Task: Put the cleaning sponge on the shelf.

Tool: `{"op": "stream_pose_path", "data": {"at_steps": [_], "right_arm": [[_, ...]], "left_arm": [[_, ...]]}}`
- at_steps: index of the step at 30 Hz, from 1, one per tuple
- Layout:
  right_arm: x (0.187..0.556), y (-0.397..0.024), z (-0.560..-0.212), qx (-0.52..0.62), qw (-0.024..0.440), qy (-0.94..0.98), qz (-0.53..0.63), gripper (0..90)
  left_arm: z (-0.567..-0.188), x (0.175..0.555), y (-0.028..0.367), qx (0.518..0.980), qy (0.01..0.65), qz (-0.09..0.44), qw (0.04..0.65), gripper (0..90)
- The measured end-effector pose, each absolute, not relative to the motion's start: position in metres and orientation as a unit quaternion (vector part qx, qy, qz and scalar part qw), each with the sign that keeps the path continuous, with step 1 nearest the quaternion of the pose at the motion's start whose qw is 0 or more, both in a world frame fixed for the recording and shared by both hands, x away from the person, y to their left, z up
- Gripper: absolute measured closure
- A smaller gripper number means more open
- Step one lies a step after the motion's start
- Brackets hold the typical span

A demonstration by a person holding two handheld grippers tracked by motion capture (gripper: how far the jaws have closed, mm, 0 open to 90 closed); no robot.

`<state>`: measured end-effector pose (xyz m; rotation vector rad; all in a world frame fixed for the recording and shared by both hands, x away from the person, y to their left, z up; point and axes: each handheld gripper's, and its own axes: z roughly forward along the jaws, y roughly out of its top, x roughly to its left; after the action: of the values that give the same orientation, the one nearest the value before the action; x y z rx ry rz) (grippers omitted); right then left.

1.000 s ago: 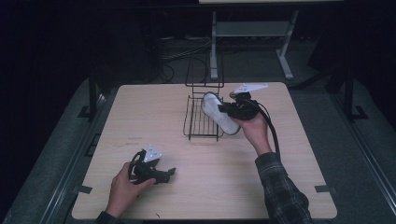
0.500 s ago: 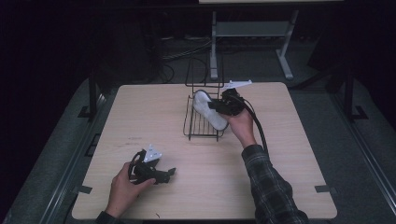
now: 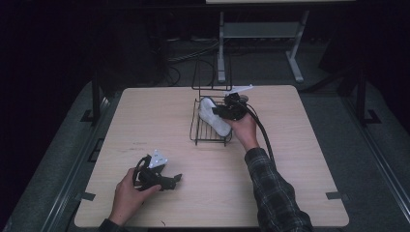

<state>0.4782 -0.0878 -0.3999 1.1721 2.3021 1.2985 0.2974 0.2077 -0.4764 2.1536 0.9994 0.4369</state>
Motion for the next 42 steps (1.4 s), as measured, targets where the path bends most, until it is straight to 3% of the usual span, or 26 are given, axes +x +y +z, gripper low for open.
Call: {"op": "stream_pose_path", "data": {"at_steps": [11,17,20,26,29,42], "right_arm": [[0.487,-0.094,-0.412,0.417,0.143,0.789,0.428,61.1],[0.489,-0.094,-0.416,0.420,0.154,0.795,0.410,43.9],[0.487,-0.099,-0.414,0.423,0.153,0.789,0.419,49.5],[0.473,-0.114,-0.411,0.399,0.144,0.803,0.418,80.2],[0.465,-0.117,-0.412,0.389,0.136,0.811,0.415,89.7],[0.448,-0.093,-0.426,0.348,0.114,0.847,0.386,89.9]], "left_arm": [[-0.476,0.297,0.208,0.834,0.386,0.169,0.356,12.4],[-0.476,0.297,0.208,0.834,0.387,0.169,0.355,12.4],[-0.476,0.297,0.208,0.834,0.386,0.168,0.356,12.4],[-0.476,0.297,0.208,0.835,0.386,0.168,0.355,12.4],[-0.476,0.297,0.208,0.835,0.386,0.169,0.354,12.4],[-0.476,0.297,0.208,0.834,0.386,0.169,0.356,12.4]]}}
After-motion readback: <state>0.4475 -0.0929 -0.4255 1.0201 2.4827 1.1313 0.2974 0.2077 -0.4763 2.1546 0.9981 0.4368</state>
